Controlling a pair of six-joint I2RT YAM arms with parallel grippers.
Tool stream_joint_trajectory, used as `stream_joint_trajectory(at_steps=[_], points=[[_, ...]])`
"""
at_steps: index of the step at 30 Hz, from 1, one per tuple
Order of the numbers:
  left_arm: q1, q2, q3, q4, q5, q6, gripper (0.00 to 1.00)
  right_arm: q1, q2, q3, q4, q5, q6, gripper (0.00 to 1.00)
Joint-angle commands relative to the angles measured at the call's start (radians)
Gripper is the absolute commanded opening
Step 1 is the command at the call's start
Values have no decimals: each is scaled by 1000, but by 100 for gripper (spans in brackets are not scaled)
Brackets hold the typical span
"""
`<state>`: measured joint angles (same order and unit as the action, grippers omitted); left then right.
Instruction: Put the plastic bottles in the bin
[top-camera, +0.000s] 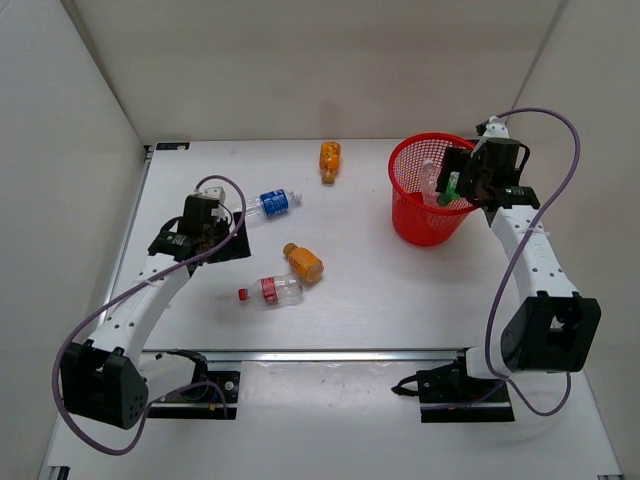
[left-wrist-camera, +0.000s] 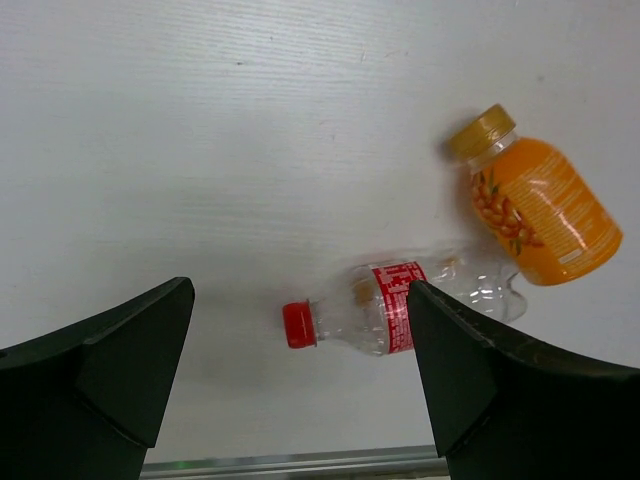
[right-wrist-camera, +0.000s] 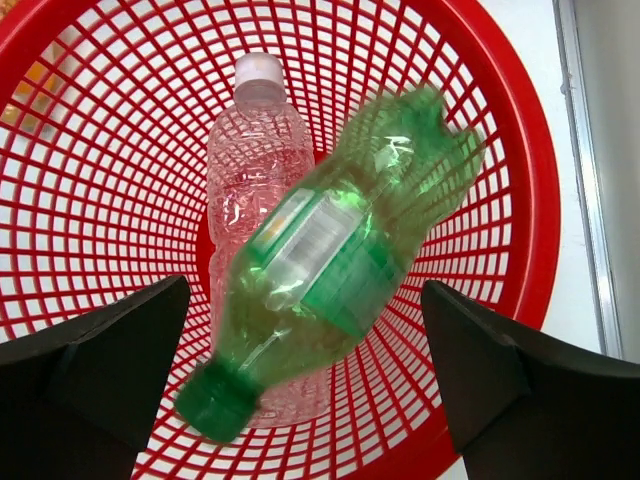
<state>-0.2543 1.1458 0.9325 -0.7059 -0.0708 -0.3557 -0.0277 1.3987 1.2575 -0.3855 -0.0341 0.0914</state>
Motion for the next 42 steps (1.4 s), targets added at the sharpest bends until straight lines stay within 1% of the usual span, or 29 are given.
stream_joint_trajectory(at_steps=[1,4,7,10,12,13,14,15,16,17,19,20,22,25,27,28,31,34,36,37,38,39,40,41,42], points=[[1,25,58,-17,-1,96,98,9,-43,23,51,-16,-24,99],[15,95,104,6,43,142,98,23,-50,46,50,-20,-27,99],[32,173,207,11,107,195,99,26,-69,65,33,-23,-38,100],[55,253,288,36,196,280,99,22,-87,77,22,-15,-30,99],[64,351,352,39,239,380,98,23,-102,79,16,-23,-22,99],[67,412,408,26,241,438,98,28,-115,72,13,-48,-15,99],[67,442,431,13,249,461,99,22,-121,66,11,-64,-18,99],[69,507,498,-4,278,503,99,22,-133,59,7,-88,-19,100],[67,540,579,-54,293,526,99,26,-147,57,-3,-113,-22,99],[66,607,647,-67,336,567,98,20,-144,56,-18,-113,-21,99],[61,699,719,-114,361,642,99,20,-174,51,-39,-128,-27,99],[56,725,759,-124,358,661,99,50,-185,49,-58,-131,-28,99],[50,804,801,-144,329,736,99,61,-204,45,-75,-148,-38,99],[52,899,894,-190,293,750,99,68,-227,28,-88,-176,-36,99],[55,951,939,-227,305,770,98,71,-237,20,-102,-188,-27,99],[52,975,948,-233,319,768,99,69,-247,17,-93,-190,-24,99],[41,1006,928,-186,263,750,99,63,-257,-10,-75,-210,-3,99],[35,1051,939,-164,238,719,98,49,-274,-29,-64,-245,17,99],[36,1078,985,-181,253,704,99,48,-277,-38,-58,-251,28,99],[39,1097,994,-196,268,686,91,57,-273,-41,-52,-245,30,99],[35,1108,1015,-205,278,673,81,54,-286,-46,-56,-239,31,99],[39,1105,1017,-205,276,658,76,60,-285,-49,-50,-237,31,99],[39,1100,1016,-190,282,640,63,66,-293,-50,-46,-230,47,99],[38,1083,997,-175,290,624,53,71,-296,-59,-44,-225,44,99],[38,1071,971,-161,296,623,48,74,-300,-56,-46,-228,51,99]])
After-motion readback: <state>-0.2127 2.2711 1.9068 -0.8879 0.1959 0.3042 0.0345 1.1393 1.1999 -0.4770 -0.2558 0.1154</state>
